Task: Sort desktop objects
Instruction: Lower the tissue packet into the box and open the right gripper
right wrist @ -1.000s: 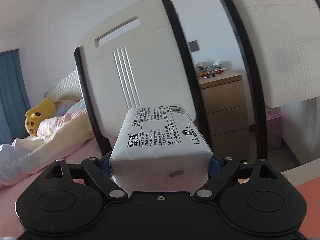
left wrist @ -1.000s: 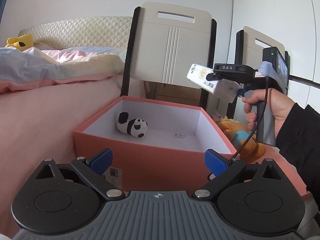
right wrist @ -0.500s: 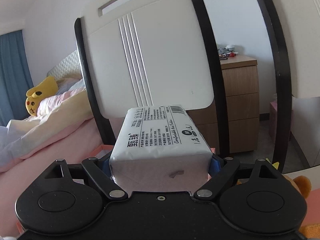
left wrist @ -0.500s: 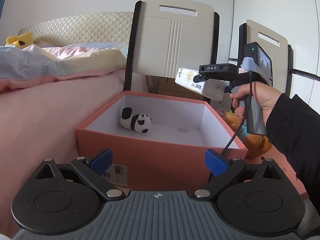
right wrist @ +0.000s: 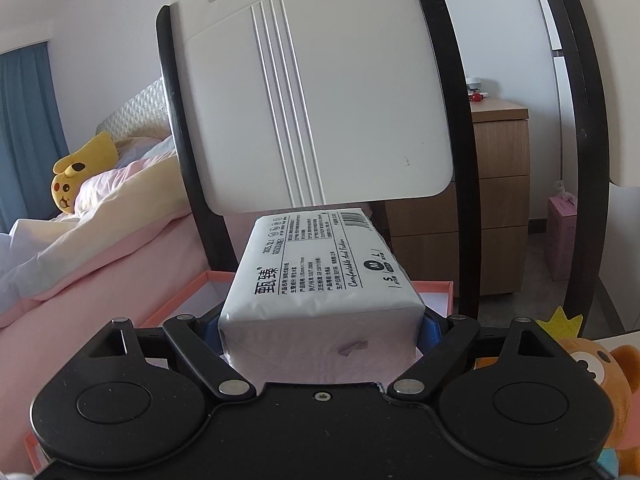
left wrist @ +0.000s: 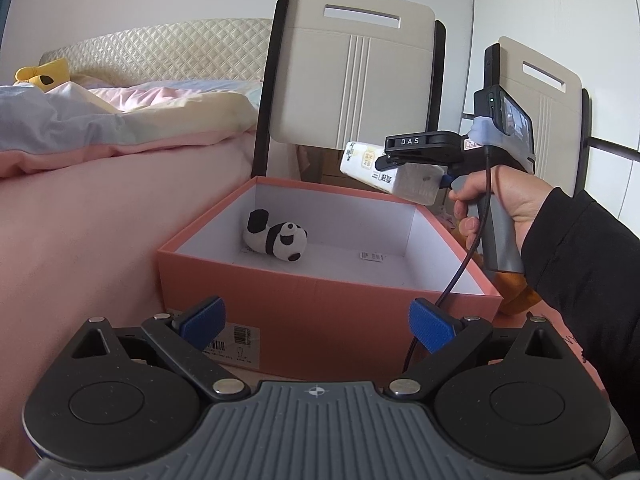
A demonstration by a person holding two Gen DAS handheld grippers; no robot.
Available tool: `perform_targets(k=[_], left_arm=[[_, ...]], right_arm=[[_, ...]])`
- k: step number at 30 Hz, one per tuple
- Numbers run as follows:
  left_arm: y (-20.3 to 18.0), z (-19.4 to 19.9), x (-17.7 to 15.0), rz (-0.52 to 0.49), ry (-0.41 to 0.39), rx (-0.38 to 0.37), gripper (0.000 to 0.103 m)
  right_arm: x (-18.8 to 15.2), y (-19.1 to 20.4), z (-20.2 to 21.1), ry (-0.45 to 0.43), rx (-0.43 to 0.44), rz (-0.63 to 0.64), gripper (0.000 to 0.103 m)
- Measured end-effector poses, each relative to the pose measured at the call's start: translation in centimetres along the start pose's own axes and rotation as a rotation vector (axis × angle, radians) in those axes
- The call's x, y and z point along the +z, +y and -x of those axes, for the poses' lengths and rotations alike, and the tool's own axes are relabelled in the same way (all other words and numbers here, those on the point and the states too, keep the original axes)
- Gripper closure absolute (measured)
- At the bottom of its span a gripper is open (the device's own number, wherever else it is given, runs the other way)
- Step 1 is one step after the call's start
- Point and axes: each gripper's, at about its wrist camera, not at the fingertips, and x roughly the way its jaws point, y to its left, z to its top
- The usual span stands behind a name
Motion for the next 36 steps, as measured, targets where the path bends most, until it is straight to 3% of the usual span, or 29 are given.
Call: perform_targets(k=[16, 36], left_arm=[[-0.1, 0.0, 0.0, 0.000, 0.005, -0.005, 0.004], [-0.8, 0.5, -0.2, -0.033, -0.012, -0.018, 0.004]], right_arm=[[-0.4, -1.5, 0.8, 0.010, -0.002, -0.121, 0.010], [-0.9, -2.6, 8.1, -0.077, -0.057, -0.093, 0.009]])
